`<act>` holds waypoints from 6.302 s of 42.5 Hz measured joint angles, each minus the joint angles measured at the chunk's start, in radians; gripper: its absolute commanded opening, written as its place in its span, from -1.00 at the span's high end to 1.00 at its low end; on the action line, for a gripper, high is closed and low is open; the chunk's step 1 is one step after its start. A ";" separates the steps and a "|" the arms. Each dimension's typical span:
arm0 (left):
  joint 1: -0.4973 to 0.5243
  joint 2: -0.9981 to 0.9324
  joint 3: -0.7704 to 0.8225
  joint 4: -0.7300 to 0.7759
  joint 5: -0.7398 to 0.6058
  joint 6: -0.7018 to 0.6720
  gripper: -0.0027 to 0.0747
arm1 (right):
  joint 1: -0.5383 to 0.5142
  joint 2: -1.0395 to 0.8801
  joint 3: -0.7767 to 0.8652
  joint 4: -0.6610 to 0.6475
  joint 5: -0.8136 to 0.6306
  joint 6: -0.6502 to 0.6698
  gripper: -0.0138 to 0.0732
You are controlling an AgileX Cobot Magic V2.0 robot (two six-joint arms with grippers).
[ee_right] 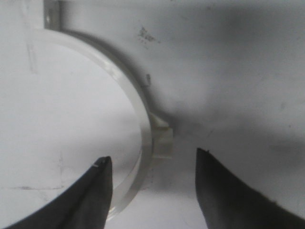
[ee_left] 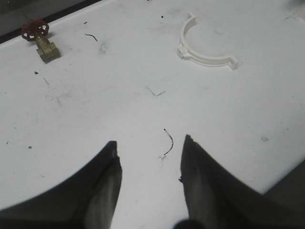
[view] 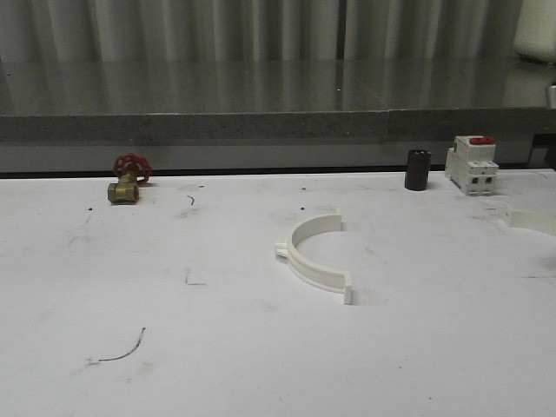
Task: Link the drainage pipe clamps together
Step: 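Grasp the clamp half's flange with the right gripper and lift it, then carry the clamp half toward the placed half and lower it, then press the held half against the placed half to close the ring, then open the right gripper and raise it away from the ring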
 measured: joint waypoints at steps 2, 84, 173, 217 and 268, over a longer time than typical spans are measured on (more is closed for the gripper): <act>0.000 0.000 0.000 0.000 0.000 0.000 0.17 | 0.000 0.009 -0.001 -0.002 -0.004 0.000 -0.29; 0.000 0.000 0.000 0.000 -0.004 0.000 0.17 | 0.118 -0.364 -0.006 0.205 0.162 0.126 0.19; 0.000 0.000 0.000 0.000 -0.004 0.000 0.17 | 0.499 0.050 -0.006 -0.024 -0.112 0.757 0.19; 0.000 0.000 0.000 0.000 -0.004 0.000 0.17 | 0.499 0.036 -0.006 -0.035 -0.139 0.749 -0.08; 0.000 0.000 0.000 0.000 -0.004 0.000 0.17 | 0.280 -1.391 0.720 0.025 -0.104 0.111 -0.08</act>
